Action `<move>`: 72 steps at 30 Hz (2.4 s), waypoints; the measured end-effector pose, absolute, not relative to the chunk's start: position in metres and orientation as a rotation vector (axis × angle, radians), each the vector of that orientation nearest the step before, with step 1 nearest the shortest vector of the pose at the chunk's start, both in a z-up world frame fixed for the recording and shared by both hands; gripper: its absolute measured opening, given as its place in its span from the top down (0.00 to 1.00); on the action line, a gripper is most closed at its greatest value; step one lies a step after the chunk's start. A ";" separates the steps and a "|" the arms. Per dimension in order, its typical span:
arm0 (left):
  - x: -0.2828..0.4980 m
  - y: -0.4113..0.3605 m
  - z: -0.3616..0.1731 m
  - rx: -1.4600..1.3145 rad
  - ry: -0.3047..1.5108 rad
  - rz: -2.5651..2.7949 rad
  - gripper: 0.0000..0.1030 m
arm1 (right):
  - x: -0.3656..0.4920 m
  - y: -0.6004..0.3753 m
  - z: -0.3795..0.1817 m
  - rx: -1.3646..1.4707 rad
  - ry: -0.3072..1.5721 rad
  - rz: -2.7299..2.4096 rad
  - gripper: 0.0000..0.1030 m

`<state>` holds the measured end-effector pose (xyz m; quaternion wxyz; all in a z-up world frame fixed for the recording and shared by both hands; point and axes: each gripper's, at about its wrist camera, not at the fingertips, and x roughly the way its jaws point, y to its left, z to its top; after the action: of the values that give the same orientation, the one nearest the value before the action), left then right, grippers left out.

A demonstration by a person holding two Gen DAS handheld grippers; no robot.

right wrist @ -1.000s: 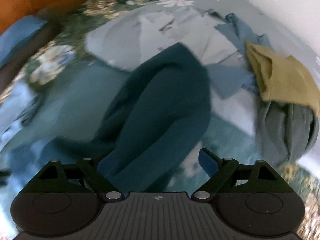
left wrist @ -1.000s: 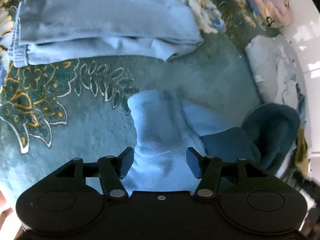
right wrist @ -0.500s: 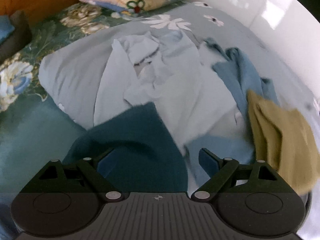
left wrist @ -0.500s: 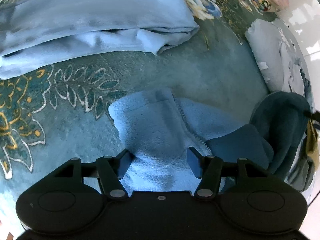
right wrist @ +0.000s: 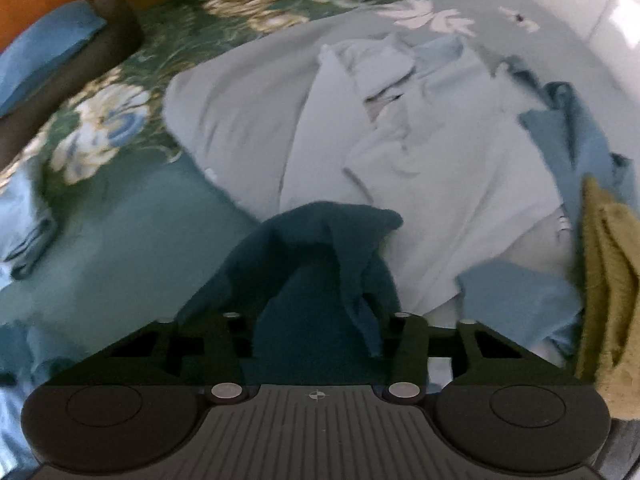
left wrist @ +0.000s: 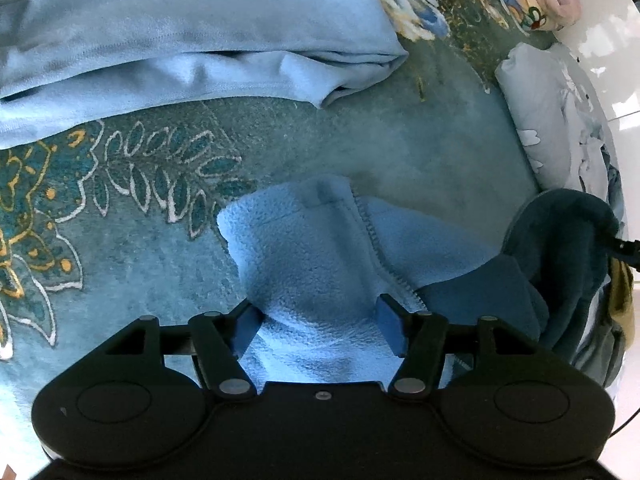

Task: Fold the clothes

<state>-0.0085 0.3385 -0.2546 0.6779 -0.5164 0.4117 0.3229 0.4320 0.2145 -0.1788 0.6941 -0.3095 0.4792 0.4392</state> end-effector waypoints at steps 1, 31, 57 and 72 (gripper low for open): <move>-0.009 0.338 -0.255 -1.160 0.922 0.723 0.42 | 0.433 0.216 -0.181 -0.704 1.067 0.970 0.62; -0.017 0.323 -0.217 -1.186 0.784 0.740 0.81 | 0.429 0.172 -0.150 -0.356 1.182 0.798 0.95; -0.023 0.277 -0.047 -0.962 0.567 0.430 0.84 | 0.337 -0.048 -0.017 0.557 1.122 0.689 0.95; -0.036 0.171 0.025 -0.858 0.460 0.362 0.85 | 0.278 -0.218 0.026 0.740 0.966 0.715 0.95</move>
<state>-0.0359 0.1712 0.0253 0.8680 -0.4101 0.2200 0.1730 0.2783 -0.2182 0.0260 0.7612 0.3398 0.4440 0.3286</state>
